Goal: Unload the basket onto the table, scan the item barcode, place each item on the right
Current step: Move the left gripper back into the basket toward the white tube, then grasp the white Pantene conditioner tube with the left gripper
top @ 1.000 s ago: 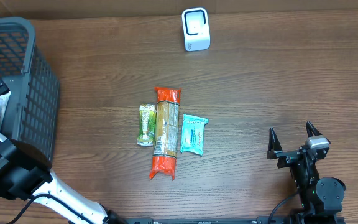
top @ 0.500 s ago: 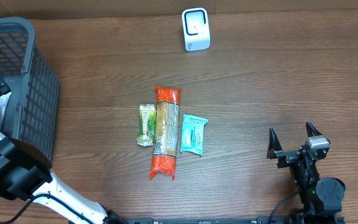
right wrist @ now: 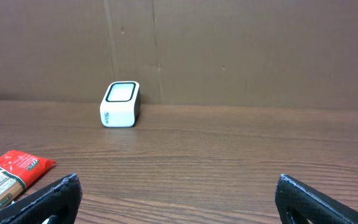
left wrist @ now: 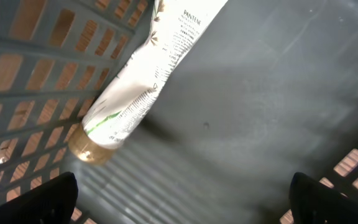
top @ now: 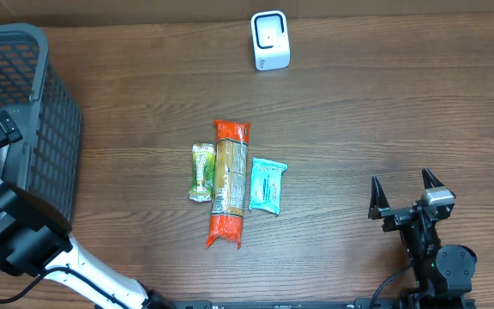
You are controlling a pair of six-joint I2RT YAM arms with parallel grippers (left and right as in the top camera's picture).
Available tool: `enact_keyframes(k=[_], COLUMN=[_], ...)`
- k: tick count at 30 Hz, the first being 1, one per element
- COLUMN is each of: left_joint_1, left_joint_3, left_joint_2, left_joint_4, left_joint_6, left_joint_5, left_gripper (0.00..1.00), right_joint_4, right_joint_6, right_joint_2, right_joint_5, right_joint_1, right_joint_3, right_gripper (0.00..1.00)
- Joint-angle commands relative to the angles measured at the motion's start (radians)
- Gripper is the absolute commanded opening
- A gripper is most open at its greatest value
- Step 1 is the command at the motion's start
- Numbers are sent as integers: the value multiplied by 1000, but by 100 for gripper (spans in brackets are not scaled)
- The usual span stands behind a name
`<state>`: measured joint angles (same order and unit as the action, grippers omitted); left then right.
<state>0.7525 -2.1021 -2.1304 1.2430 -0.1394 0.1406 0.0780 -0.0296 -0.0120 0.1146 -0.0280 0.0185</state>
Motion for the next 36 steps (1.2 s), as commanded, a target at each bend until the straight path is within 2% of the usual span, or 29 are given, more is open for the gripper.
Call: enact_keyframes(k=[1,9,19,36], left_joint_1=[0,3,9,22], left_joint_3=[44,104,105,105], left_joint_2=[-9,-9,-18,-128], left_joint_4=[-38,-119,-200,-229], left_joint_6=[-52,-158,-180,-232], left_joint_5=[18,27,27,35], left_gripper=[100,100,100,100], right_joint_4=[-5,-5,-5,-5], right_joint_6=[0,0,0,0], right_joint_2=[9,9,9,9], right_joint_5=[-9,-9,-9,-9], right_joint_1=[-5,-5,-5,-5], right_joint_3=[-11,-11,-11,-11], right_gripper=[100,100,100,100])
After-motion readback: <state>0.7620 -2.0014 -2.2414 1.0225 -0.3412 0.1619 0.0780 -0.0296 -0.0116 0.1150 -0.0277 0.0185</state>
